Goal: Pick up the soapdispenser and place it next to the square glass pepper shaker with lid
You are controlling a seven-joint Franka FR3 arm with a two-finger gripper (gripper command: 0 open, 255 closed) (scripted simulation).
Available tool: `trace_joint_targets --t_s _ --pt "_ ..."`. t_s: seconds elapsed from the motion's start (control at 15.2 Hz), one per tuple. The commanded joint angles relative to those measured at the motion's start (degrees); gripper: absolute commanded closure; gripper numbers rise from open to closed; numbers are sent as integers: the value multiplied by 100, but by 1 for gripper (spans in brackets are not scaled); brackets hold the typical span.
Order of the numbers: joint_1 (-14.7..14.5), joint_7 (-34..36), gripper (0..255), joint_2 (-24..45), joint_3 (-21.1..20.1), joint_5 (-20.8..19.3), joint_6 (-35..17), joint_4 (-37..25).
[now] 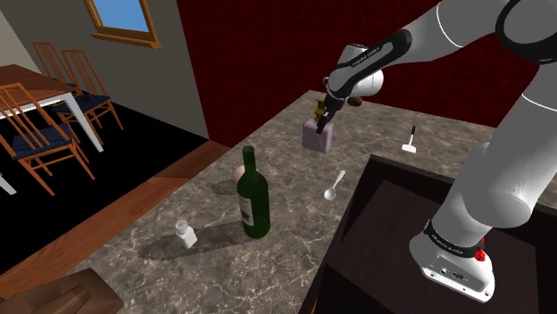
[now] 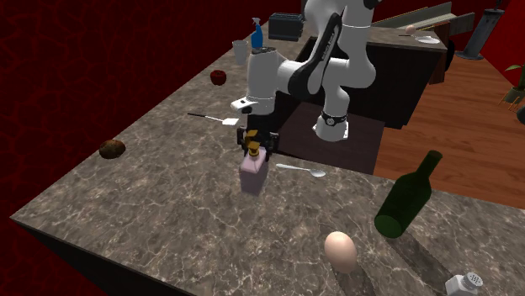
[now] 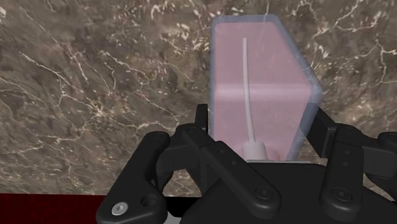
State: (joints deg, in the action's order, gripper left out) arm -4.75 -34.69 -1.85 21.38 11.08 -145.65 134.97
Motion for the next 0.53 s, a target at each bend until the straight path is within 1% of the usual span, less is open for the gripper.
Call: trace_joint_targets --t_s 0.0,0.46 --pt "11 88 255 -114 1 -110 148 -49" --pt "46 339 255 -443 -28 -396 677 -287"
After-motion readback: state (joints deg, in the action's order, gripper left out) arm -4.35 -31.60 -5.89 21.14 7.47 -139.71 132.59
